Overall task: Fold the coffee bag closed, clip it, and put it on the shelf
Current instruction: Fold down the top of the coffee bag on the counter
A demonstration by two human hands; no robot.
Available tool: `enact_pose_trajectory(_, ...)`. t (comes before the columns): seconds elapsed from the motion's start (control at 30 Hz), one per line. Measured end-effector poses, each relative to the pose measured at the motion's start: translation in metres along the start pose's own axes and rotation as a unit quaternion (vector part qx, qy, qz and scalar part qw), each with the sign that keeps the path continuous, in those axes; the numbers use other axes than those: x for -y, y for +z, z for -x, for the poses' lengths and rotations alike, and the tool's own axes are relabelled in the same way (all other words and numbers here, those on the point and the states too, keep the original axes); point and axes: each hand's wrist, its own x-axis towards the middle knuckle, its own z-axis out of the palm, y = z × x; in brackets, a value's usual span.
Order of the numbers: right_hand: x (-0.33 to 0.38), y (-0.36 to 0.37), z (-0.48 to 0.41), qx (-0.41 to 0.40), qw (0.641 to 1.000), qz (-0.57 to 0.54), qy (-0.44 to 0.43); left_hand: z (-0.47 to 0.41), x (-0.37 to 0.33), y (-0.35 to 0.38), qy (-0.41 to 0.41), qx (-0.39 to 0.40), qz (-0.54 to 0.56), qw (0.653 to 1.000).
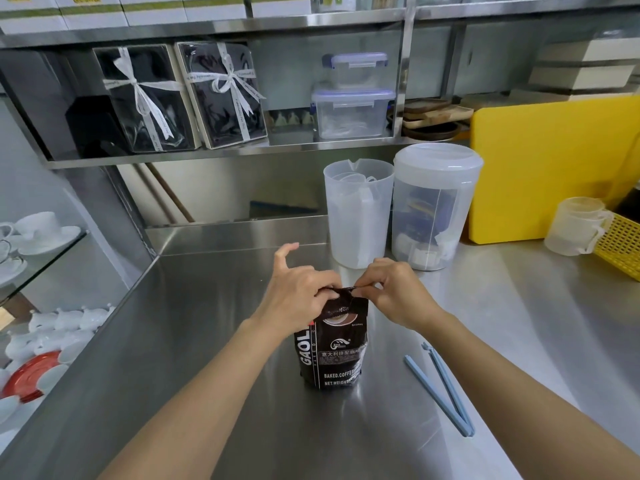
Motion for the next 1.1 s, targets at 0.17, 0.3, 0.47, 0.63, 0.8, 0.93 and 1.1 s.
enact_pose_trajectory(0.17,0.002,0.003,-0.001,-0.016,1.0,0.0,-0.004,0.001,-0.001,-0.006,-0.009,-0.014,-0.017,1.0)
enact_pose_trajectory(0.3,0.004,0.011,-0.003,-0.023,0.999,-0.001,-0.029,-0.007,-0.009,0.003,0.013,-0.006,-0.023,1.0)
enact_pose_trajectory(0.47,0.001,0.008,0.001,-0.036,0.999,-0.01,-0.008,-0.003,-0.008,0.014,0.026,-0.056,-0.032,0.998)
enact_pose_trajectory(0.63,-0.003,0.006,0.001,-0.037,0.999,-0.016,0.015,0.001,0.01,0.001,0.008,-0.033,-0.032,0.999)
enact_pose_trajectory(0.8,-0.003,0.009,-0.003,-0.037,0.999,-0.016,0.012,0.005,0.006,0.006,-0.019,-0.066,-0.015,0.998)
enact_pose_trajectory(0.93,-0.006,0.006,-0.001,-0.046,0.998,-0.035,0.022,0.015,0.018,-0.004,-0.043,-0.06,-0.034,0.997)
enact_pose_trajectory(1.1,0.001,0.013,-0.009,-0.031,0.999,-0.024,0.017,0.02,0.024,-0.001,-0.057,-0.049,-0.037,0.996)
